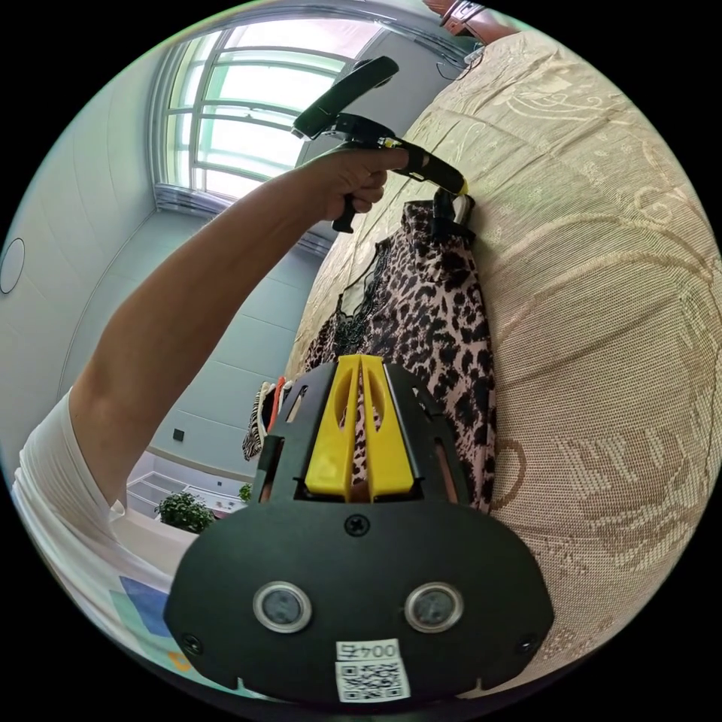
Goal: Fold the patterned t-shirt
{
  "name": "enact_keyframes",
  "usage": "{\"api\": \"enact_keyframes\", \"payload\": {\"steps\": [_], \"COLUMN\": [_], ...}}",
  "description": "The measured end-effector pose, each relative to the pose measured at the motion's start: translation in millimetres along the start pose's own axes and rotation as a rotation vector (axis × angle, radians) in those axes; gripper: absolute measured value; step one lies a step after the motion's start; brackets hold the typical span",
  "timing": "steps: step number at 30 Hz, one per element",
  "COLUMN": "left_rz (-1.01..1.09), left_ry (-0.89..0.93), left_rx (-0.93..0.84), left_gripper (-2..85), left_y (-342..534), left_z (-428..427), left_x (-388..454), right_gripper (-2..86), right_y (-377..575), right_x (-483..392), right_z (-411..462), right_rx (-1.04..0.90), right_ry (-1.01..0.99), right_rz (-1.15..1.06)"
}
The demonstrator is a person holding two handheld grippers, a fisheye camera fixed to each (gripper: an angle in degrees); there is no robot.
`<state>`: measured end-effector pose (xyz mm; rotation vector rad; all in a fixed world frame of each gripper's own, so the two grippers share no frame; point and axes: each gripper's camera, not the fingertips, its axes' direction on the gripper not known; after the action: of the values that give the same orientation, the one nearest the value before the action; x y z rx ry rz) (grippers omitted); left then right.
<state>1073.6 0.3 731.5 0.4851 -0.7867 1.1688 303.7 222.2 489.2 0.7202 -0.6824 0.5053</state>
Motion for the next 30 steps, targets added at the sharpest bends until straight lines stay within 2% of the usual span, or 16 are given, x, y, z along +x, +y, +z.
{"api": "enact_keyframes", "payload": {"steps": [5, 12, 17, 23, 25, 30], "left_rz": [0.007, 0.022, -0.057, -0.257, -0.337, -0.508], "left_ry": [-0.026, -0.091, -0.087, 0.077, 0.159, 0.414], "left_rx": [0.028, 0.170, 0.297, 0.575, 0.721, 0.831], "left_gripper": [2.5, 1.0, 0.8, 0.9, 0.9, 1.0], "left_y": [2, 37, 85, 195, 246, 324], "left_z": [2, -27, -37, -22, -4, 65], "left_x": [-5, -21, -56, -127, -153, -202], "right_gripper": [-0.7, -0.7, -0.8, -0.7, -0.7, -0.7], "right_y": [-1, -2, -3, -4, -4, -5], "right_x": [2, 3, -1, 1, 1, -2], "right_z": [7, 19, 29, 40, 46, 62], "right_rx": [0.005, 0.011, 0.003, -0.005, -0.014, -0.047], "right_ry": [-0.001, 0.015, 0.030, 0.047, 0.048, 0.084], "right_rz": [0.008, 0.022, 0.013, 0.035, 0.039, 0.034]}}
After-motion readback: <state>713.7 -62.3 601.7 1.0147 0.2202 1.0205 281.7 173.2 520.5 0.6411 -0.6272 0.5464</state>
